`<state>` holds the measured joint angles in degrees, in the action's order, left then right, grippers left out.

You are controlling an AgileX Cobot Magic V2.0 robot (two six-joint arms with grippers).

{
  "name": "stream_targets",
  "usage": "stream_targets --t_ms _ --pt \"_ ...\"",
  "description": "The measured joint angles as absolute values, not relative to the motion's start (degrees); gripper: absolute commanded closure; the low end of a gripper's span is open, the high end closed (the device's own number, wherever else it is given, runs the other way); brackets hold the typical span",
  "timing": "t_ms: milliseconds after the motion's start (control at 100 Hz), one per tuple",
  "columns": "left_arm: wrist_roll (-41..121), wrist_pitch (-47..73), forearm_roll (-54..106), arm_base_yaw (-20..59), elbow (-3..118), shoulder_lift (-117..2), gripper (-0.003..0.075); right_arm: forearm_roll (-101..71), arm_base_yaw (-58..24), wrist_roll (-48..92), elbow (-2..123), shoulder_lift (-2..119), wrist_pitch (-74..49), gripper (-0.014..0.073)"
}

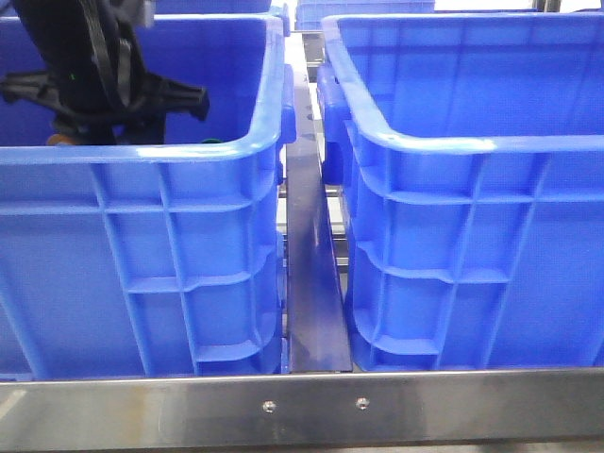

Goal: Pick red and yellow buttons and place in box

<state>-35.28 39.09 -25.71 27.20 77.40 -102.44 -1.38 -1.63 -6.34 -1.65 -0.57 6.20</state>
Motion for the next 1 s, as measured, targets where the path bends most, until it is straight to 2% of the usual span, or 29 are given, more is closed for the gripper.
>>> stream_targets --t_ms 430,750,1000 --pt "-33.20 46.93 -29.44 38.02 76.91 -86.53 0.0739 -1.38 -1.63 -6.34 -1.65 -0.57 6.20 0.0661" --pt "-27.10 49.54 -28.83 55.28 75.90 -75.27 0.0739 -1.38 -1.63 -6.34 -1.65 -0.57 6.20 0.0661" --pt "-25.24 50.05 -28.31 67.16 75.86 -73.98 0.0739 -1.38 -1.63 -6.34 -1.65 -0.57 8.60 0.0661"
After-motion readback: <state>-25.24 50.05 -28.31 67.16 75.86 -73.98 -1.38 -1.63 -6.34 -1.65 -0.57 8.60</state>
